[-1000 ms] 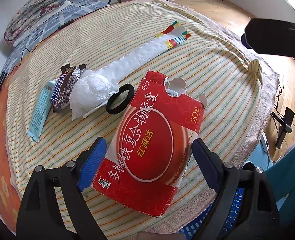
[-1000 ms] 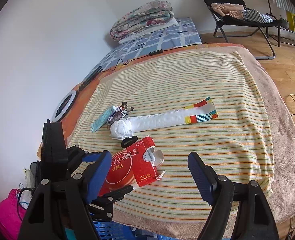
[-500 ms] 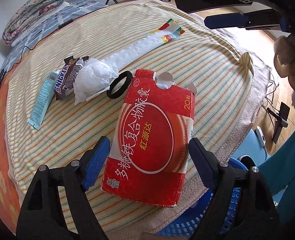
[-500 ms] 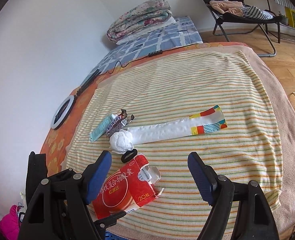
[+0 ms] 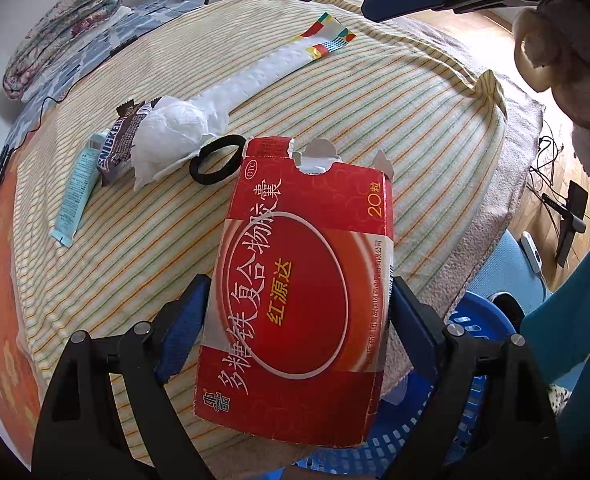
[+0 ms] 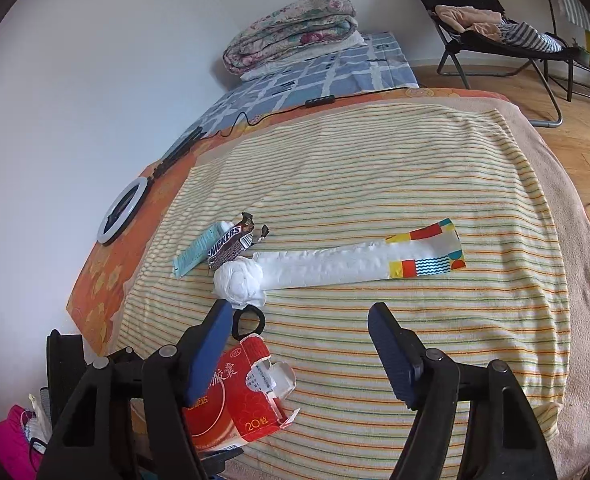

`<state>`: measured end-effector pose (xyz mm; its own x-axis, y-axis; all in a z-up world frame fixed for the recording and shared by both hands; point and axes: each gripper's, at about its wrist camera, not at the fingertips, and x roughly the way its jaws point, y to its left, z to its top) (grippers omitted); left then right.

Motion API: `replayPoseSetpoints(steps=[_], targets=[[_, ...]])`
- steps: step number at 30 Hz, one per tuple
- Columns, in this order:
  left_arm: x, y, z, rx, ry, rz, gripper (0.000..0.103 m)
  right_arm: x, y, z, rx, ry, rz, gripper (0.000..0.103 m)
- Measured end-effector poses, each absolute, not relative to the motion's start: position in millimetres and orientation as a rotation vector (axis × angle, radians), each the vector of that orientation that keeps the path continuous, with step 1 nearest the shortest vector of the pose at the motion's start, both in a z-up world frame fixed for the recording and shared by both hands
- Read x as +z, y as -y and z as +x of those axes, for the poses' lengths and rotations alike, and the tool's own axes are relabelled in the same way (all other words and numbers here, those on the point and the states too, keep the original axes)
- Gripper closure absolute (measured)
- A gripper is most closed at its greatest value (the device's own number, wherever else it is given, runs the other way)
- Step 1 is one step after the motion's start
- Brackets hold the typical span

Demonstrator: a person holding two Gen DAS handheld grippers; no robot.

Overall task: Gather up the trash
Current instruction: 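Grasp the red box with the left tool while the right tool grasps the crumpled white plastic, then carry the red box and white plastic over the blue basket with both tools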

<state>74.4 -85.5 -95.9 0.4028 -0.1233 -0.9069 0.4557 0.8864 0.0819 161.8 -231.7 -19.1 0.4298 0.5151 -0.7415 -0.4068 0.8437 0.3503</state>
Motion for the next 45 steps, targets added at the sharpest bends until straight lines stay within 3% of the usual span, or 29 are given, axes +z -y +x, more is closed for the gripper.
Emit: replayPoseSetpoints(steps=[18,20,22,28,45], targets=[[-85.1,-8.7,53.2,-0.141,-1.101,0.184,0.015,-69.9,118.3,183.2,0.657,-1.024,-0.119,0.042],[-83.9,-9.9,54.9,-0.139,-1.100,0.173,0.015,-74.9,113.7,186.4,0.651,-1.029,-0.130,0.046],[-83.3,-8.9,56.1,-0.136,-1.096,0.171,0.015,-77.8,111.6,189.0,0.647,-1.031,-0.137,0.058],[-82.7,-10.1,60.0,-0.135,-1.095,0.160,0.015,-70.7,112.4,189.3,0.668,-0.997,-0.098,0.072],[-58.4,-10.3,49.9,-0.138,-1.040,0.106,0.015,-29.2,151.6,163.2,0.684,-0.921,0.023,0.073]])
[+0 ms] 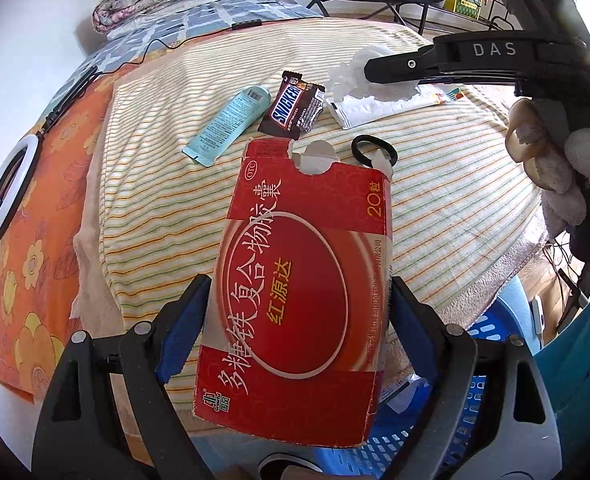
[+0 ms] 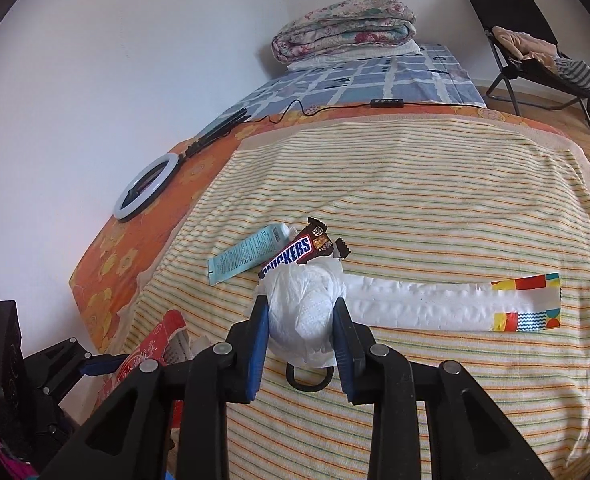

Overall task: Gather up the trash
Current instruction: 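Carry the red box and white plastic over the blue basket with both tools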

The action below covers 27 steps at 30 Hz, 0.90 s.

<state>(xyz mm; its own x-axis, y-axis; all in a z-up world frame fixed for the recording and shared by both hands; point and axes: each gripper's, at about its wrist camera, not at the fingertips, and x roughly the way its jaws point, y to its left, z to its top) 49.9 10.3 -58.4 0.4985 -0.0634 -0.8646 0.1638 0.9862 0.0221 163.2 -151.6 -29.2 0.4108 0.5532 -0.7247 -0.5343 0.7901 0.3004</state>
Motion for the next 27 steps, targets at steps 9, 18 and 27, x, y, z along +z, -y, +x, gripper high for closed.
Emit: replayPoseSetpoints(steps=[9,18,27], targets=[[-43.0,-7.1,31.8,-0.146,-1.011,0.075,0.015,-10.9,173.8,120.2,0.678,-0.877,-0.022,0.073],[-32.8,17.3,-8.6,-0.162,-0.975,0.112,0.015,-9.5,201.2,70.0,0.661,-0.881,-0.053,0.073],[-39.1,43.3,-48.7,-0.200,-0.985,0.124,0.015,-23.3,222.7,12.6,0.656,-0.909,-0.078,0.073]])
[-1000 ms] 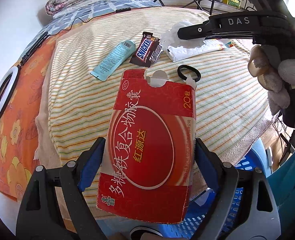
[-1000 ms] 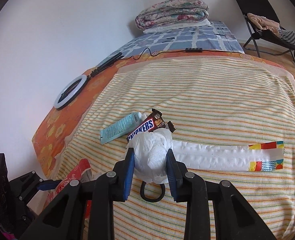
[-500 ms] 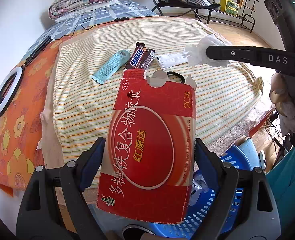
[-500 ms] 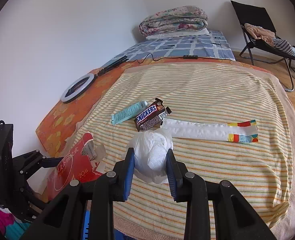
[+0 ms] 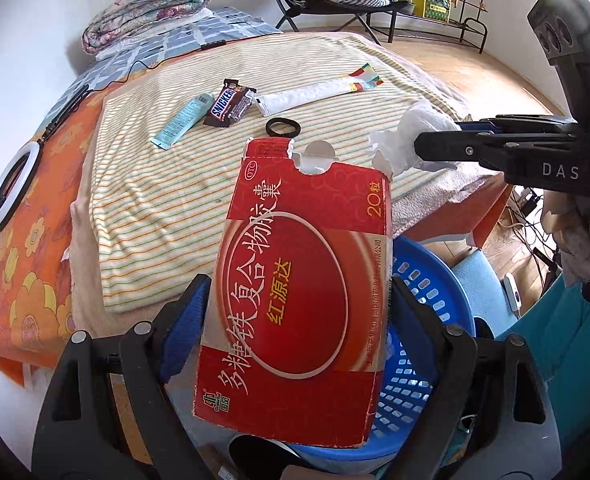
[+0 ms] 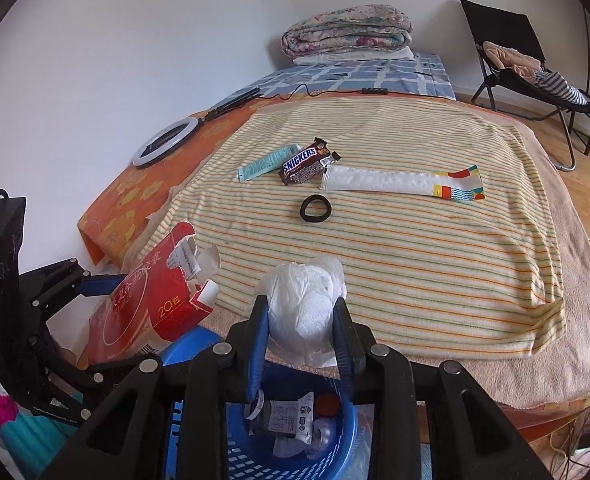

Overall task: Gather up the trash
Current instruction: 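Carry the red box and white plastic over the blue basket with both tools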

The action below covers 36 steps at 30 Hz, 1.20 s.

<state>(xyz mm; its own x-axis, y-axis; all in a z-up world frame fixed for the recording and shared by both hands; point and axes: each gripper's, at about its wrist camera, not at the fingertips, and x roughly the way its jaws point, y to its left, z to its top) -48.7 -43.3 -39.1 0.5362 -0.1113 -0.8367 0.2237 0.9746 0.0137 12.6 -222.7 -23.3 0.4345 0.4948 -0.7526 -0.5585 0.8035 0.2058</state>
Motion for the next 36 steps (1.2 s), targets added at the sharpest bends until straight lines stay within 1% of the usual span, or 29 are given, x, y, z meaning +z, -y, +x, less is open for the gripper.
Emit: replayPoseSetpoints(steps=[18,36], targets=[[-91.1,54.0,-97.1,-0.203,-1.099,0.106,0.015,-60.7,225.3,-55.3,0.675,-0.963,-0.156,0.072],[-130.3,58.7,-96.7,-0.213,-1.198,0.143,0.014,-89.7,215.8,-63.0,0.694,-1.030,-0.181,0.070]])
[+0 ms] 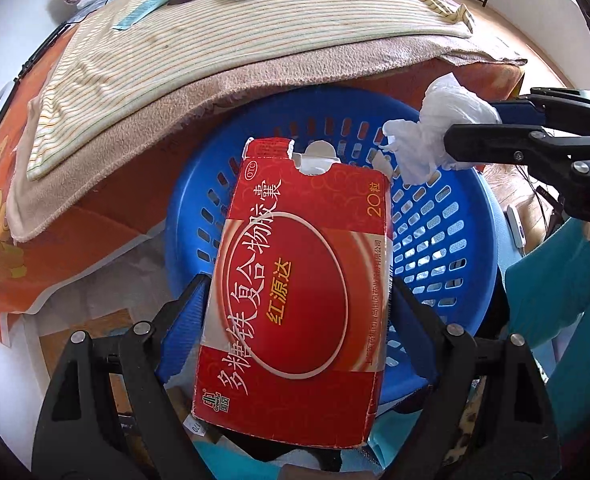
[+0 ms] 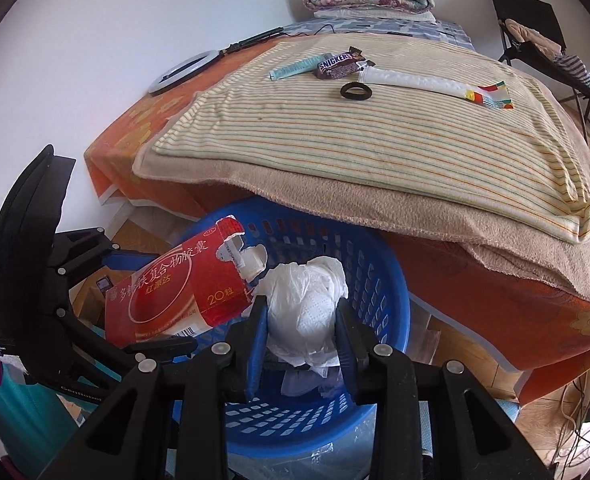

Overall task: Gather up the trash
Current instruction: 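Carry the red box and white plastic over the blue basket with both tools, then open both tools to drop the box and plastic into the basket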

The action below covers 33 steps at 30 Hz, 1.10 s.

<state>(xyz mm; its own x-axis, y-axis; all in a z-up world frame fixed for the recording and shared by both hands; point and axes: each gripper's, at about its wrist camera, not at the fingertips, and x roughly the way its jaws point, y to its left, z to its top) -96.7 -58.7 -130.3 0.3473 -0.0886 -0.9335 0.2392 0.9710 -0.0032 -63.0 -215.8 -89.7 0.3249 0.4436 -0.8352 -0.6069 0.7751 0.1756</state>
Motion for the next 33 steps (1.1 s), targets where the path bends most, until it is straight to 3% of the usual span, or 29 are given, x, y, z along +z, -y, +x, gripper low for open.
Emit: replayPoseSetpoints(steps=[20,28,33], targets=[[-125.5,72.4,-88.9,-0.259,-1.176,0.159,0.014,-103.8,204.2,-56.8,0.708,-1.077,-0.191,0.066],[-124.0,68.1,-89.8,-0.251,-1.172,0.146,0.014,-108.1,205.6,-54.6,0.689,-1.097,-0.187,0.048],[-124.0,66.7,-89.0,-0.247,-1.171,0.144,0.014,-107.4,208.0,-52.7,0.680,-1.097,-0.181,0.045]])
